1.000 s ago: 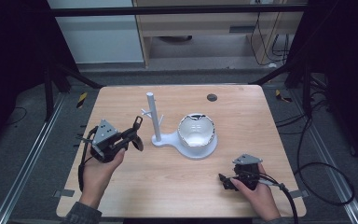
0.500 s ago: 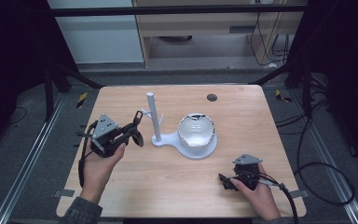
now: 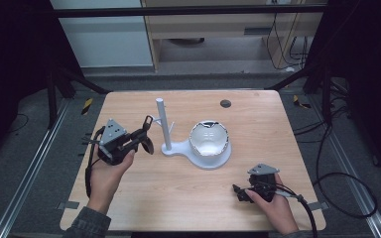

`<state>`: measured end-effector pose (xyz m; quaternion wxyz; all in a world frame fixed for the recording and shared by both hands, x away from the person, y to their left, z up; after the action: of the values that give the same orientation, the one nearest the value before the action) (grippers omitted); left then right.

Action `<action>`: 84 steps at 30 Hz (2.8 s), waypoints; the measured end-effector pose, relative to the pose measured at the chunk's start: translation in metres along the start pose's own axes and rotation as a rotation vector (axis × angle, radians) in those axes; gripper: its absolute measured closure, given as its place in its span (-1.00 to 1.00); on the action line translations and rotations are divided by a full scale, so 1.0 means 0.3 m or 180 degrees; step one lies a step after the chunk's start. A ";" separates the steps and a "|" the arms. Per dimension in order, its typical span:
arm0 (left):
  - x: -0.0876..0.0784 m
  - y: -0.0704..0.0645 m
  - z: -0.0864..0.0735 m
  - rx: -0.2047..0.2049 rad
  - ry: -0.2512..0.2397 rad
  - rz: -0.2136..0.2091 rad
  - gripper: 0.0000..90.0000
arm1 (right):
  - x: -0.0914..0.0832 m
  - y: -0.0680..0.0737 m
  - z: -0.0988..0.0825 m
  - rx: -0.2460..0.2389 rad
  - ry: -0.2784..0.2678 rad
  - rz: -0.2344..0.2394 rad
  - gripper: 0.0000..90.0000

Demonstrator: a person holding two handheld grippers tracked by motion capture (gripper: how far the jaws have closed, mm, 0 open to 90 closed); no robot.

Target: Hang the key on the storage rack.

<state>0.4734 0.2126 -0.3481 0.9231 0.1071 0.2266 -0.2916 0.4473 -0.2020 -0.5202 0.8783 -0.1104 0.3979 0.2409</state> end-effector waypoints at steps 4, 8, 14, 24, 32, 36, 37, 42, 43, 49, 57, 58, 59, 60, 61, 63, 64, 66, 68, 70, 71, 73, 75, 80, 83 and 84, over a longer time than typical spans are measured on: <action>0.011 0.003 -0.004 0.0006 0.0037 -0.0007 0.78 | 0.000 0.000 0.000 0.0000 0.0000 -0.0001 -0.99; 0.015 0.004 -0.006 0.0000 0.0028 -0.0002 0.78 | 0.000 0.000 0.000 0.0000 0.0000 -0.0001 -0.99; 0.029 0.003 -0.006 -0.0003 0.0045 -0.0006 0.78 | 0.000 0.000 0.000 -0.0001 -0.0001 0.0000 -0.99; 0.058 0.014 -0.016 -0.0023 0.0109 -0.0010 0.78 | 0.000 0.000 0.000 -0.0001 0.0000 0.0000 -0.99; 0.089 0.012 -0.014 -0.0018 0.0144 -0.0032 0.78 | 0.000 0.000 0.000 0.0001 0.0001 -0.0001 -0.99; 0.106 0.011 -0.015 -0.0026 0.0165 -0.0035 0.78 | 0.000 0.000 0.000 0.0000 0.0000 -0.0003 -0.99; 0.110 0.010 -0.016 -0.0017 0.0172 -0.0033 0.78 | 0.000 0.000 0.000 0.0000 0.0000 -0.0001 -0.99; 0.137 0.006 -0.026 -0.0052 0.0188 -0.0053 0.78 | 0.000 0.000 0.000 -0.0001 0.0000 0.0000 -0.99; 0.144 0.005 -0.029 -0.0056 0.0199 -0.0058 0.78 | 0.000 0.000 0.000 0.0001 0.0000 -0.0002 -0.99; 0.170 0.004 -0.033 -0.0090 0.0202 -0.0052 0.78 | 0.000 0.000 0.000 -0.0001 -0.0001 -0.0003 -0.99; 0.199 0.007 -0.040 -0.0154 0.0197 -0.0038 0.78 | 0.000 0.000 0.000 -0.0001 -0.0001 -0.0002 -0.99; 0.202 0.006 -0.042 -0.0159 0.0193 -0.0038 0.78 | 0.000 0.000 0.000 0.0000 -0.0001 -0.0002 -0.99; 0.203 0.005 -0.044 -0.0162 0.0191 -0.0040 0.78 | 0.000 0.000 0.000 -0.0001 -0.0001 -0.0002 -0.99; 0.204 0.006 -0.045 -0.0163 0.0181 -0.0042 0.78 | 0.000 0.000 0.000 0.0001 0.0000 -0.0003 -0.99; 0.206 0.007 -0.046 -0.0167 0.0182 -0.0040 0.78 | 0.000 0.000 0.000 -0.0002 -0.0001 -0.0002 -0.99; 0.209 0.009 -0.046 -0.0168 0.0177 -0.0037 0.78 | 0.000 0.000 0.000 0.0000 -0.0001 -0.0002 -0.99; 0.210 0.009 -0.046 -0.0165 0.0180 -0.0041 0.78 | 0.000 0.000 0.000 0.0001 -0.0001 -0.0003 -0.99; 0.211 0.008 -0.047 -0.0152 0.0176 -0.0038 0.78 | 0.000 0.000 0.000 -0.0001 0.0002 -0.0004 -0.99; 0.208 0.008 -0.046 -0.0150 0.0181 -0.0037 0.78 | -0.001 0.001 -0.001 0.0001 -0.0001 -0.0009 -0.99; 0.206 0.008 -0.046 -0.0158 0.0178 -0.0034 0.77 | -0.002 0.000 -0.002 -0.0008 -0.0004 -0.0003 -0.99; 0.207 0.009 -0.046 -0.0160 0.0177 -0.0037 0.77 | -0.002 0.000 -0.002 -0.0011 -0.0003 -0.0002 -0.99; 0.209 0.010 -0.048 -0.0166 0.0168 -0.0037 0.77 | -0.002 0.000 -0.002 -0.0019 -0.0004 -0.0002 -0.99; 0.209 0.009 -0.049 -0.0150 0.0177 -0.0044 0.76 | -0.002 0.000 -0.003 -0.0011 -0.0003 -0.0002 -0.99; 0.198 0.009 -0.048 -0.0123 0.0143 -0.0025 0.72 | -0.002 0.000 -0.002 -0.0012 -0.0004 -0.0002 -0.99; 0.184 0.013 -0.054 -0.0116 0.0121 -0.0006 0.70 | -0.002 0.000 -0.002 -0.0012 -0.0003 -0.0002 -0.99; 0.178 0.015 -0.057 -0.0121 0.0115 -0.0009 0.70 | -0.002 0.000 -0.002 -0.0020 -0.0005 -0.0003 -0.99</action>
<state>0.5087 0.1956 -0.3886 0.9203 0.0944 0.2488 -0.2866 0.4465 -0.2025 -0.5203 0.8784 -0.1133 0.3964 0.2418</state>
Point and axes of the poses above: each handheld gripper's, and its own axes: x roughly forward along the jaws, z roughly out of its top, y roughly to its left, the point moved 1 cm from there along x, roughly forward along the jaws, and after that the axes turned 5 degrees about y, right-handed, at the moved point
